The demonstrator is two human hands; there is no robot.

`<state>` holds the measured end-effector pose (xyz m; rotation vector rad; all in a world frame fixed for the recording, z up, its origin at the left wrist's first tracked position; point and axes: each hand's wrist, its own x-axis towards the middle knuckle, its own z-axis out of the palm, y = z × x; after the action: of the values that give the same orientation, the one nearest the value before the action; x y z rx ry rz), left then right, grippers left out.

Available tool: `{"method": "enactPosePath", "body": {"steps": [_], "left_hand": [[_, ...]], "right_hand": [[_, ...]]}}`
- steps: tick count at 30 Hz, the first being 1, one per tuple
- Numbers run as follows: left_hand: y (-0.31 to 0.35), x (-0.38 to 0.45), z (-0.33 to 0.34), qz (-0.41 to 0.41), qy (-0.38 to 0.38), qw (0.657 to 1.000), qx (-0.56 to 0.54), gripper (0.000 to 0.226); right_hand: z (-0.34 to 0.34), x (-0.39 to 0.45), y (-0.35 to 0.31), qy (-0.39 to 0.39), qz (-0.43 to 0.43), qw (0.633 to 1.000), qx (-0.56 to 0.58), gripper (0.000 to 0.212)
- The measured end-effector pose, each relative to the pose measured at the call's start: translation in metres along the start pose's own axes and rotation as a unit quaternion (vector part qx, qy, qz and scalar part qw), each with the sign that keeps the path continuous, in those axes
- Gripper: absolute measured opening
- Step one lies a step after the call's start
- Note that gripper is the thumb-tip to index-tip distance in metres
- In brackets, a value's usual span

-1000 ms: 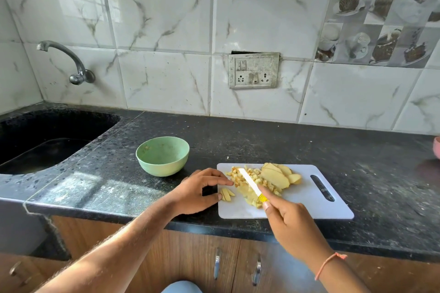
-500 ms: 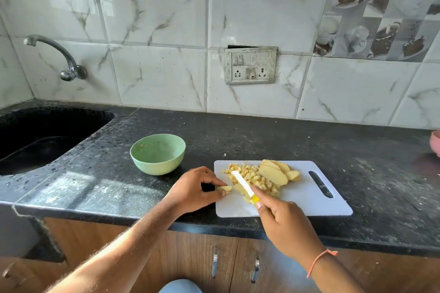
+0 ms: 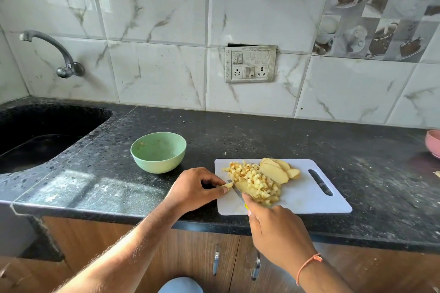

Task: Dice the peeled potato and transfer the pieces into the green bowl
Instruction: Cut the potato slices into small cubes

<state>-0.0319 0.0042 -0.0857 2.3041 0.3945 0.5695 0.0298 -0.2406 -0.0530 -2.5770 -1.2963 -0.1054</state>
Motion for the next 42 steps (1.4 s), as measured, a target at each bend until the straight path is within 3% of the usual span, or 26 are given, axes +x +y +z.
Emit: {"method": "enactPosePath", "body": {"steps": [8, 18, 26, 32, 42], "left_hand": [[0.0, 0.0, 0.003, -0.023, 0.016, 1.0, -0.007, 0.014], [0.002, 0.003, 0.001, -0.049, -0.018, 0.998, -0.025, 0.015], [0.002, 0.001, 0.002, -0.054, -0.01, 0.998, -0.017, 0.009], [0.003, -0.002, 0.003, -0.065, -0.008, 0.998, -0.02, 0.009], [0.004, -0.007, 0.003, -0.057, 0.006, 0.998, 0.006, 0.016]], "right_hand": [[-0.009, -0.004, -0.006, 0.055, 0.01, 0.998, -0.012, 0.056], [-0.007, 0.005, -0.041, 0.003, -0.002, 0.995, -0.095, 0.065], [-0.002, 0.011, -0.035, -0.003, 0.003, 1.0, -0.027, 0.061], [-0.006, -0.025, -0.032, -0.036, -0.013, 0.997, -0.063, 0.067], [-0.007, -0.018, -0.03, 0.013, 0.017, 0.998, -0.067, 0.065]]}}
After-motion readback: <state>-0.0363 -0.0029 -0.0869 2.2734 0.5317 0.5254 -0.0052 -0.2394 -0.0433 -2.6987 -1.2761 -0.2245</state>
